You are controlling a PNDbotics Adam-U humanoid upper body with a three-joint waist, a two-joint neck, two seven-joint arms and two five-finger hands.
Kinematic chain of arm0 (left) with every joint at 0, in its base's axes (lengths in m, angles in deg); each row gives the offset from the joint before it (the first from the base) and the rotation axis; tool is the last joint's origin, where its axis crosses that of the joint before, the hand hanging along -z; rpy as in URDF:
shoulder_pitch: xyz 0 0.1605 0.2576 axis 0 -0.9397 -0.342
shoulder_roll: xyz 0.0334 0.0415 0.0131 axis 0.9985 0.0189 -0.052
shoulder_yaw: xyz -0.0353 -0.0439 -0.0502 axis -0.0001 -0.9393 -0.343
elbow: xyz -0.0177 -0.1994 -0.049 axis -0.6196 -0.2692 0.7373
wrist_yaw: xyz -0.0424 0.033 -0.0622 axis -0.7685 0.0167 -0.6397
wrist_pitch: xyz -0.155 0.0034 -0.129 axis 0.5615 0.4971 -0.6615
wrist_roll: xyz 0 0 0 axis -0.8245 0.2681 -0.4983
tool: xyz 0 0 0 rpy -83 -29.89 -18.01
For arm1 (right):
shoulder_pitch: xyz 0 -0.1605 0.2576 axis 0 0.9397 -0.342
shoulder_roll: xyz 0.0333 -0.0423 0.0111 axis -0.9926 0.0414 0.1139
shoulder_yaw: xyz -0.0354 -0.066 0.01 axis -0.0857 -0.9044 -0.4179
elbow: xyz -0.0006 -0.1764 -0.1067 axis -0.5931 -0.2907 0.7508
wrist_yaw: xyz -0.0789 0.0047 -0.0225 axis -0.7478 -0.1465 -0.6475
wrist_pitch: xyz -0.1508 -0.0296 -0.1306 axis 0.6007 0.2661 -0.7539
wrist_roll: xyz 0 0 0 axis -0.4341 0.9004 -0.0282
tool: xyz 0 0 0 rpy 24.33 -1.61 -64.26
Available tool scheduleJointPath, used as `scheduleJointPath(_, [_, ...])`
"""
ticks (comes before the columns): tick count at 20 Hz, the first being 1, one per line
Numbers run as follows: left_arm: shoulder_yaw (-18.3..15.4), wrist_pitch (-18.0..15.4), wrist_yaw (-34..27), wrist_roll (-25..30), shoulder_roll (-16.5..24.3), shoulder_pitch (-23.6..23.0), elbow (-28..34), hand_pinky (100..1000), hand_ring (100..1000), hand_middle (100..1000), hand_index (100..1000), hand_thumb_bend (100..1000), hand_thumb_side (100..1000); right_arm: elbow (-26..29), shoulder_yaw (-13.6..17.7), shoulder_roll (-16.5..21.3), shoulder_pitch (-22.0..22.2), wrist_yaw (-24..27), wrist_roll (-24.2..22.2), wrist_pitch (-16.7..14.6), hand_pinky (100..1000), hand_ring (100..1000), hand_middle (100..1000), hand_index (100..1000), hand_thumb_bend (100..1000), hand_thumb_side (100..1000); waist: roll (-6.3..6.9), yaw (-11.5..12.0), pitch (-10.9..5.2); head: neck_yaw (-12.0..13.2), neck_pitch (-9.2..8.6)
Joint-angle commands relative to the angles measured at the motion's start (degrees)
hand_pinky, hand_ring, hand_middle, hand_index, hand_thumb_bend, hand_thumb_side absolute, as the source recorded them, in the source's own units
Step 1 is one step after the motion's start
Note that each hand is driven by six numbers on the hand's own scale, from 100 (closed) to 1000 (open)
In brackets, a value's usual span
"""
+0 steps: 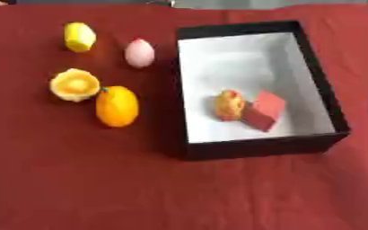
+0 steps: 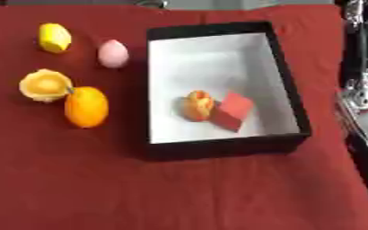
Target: Pick up objects on the table and place them in the box.
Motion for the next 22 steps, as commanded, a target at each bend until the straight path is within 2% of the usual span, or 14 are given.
scheduleJointPath(1, [-0.88, -0.59, -0.21, -0.21, 0.85, 0.69, 0.53, 649, 769, 831, 920, 484, 739, 0.28, 0.57, 0.73, -0.74, -0.54, 0.07, -0.41, 962, 836, 886, 927, 100, 761, 0.33, 0.09, -0.66, -1.13, 0.29])
scheduleJointPath(6, [-0.94, -0.78, -0.84, -0.44, 0.57, 0.50, 0.13, 644, 767, 833, 920, 487, 749, -0.14, 0.31, 0.36, -1.13, -0.65, -0.02, 0.00, 961, 828, 883, 925, 100, 743, 0.92, -0.18, -0.64, -2.57, 0.29])
scheduleJointPath(11, [-0.76, -1.27, -2.19, -0.06, -0.62, 0.60, -0.62, 656, 782, 840, 923, 479, 774, -0.40, -0.03, -0.10, -1.44, -0.71, -0.38, 0.49, 961, 829, 884, 925, 100, 749, 0.59, -0.37, -0.68, -2.56, 0.29])
scheduleJointPath(14, [-0.65, -1.23, -2.08, 0.36, -0.31, 0.83, -0.81, 656, 780, 837, 922, 472, 757, -0.38, -0.01, -0.01, -1.23, -0.67, -0.46, 0.61, 961, 828, 884, 924, 100, 747, 0.29, -0.34, -0.75, -2.49, 0.29])
scheduleJointPath(18, [0.69, -0.17, 2.31, 3.51, 4.02, 2.66, 0.30, 662, 782, 831, 920, 480, 679, -0.21, 0.24, 0.55, -0.71, -0.52, -0.19, 0.63, 960, 826, 884, 924, 100, 745, 0.22, -0.18, -1.03, -2.83, 0.29])
scheduleJointPath(20, [3.01, 2.15, 5.39, 7.32, 8.75, 4.37, 0.74, 665, 781, 825, 917, 483, 670, -0.21, 0.19, 0.94, -0.38, -0.52, -0.20, 0.78, 960, 826, 883, 924, 100, 745, 0.32, -0.13, -1.26, -3.04, 0.29])
scheduleJointPath(22, [6.38, 5.15, 7.22, 11.83, 14.95, 6.14, 0.93, 677, 780, 821, 916, 514, 700, -0.19, 0.06, 1.32, -0.09, -0.57, -0.31, 0.97, 959, 825, 883, 924, 100, 745, 0.46, -0.24, -1.53, -3.29, 0.29])
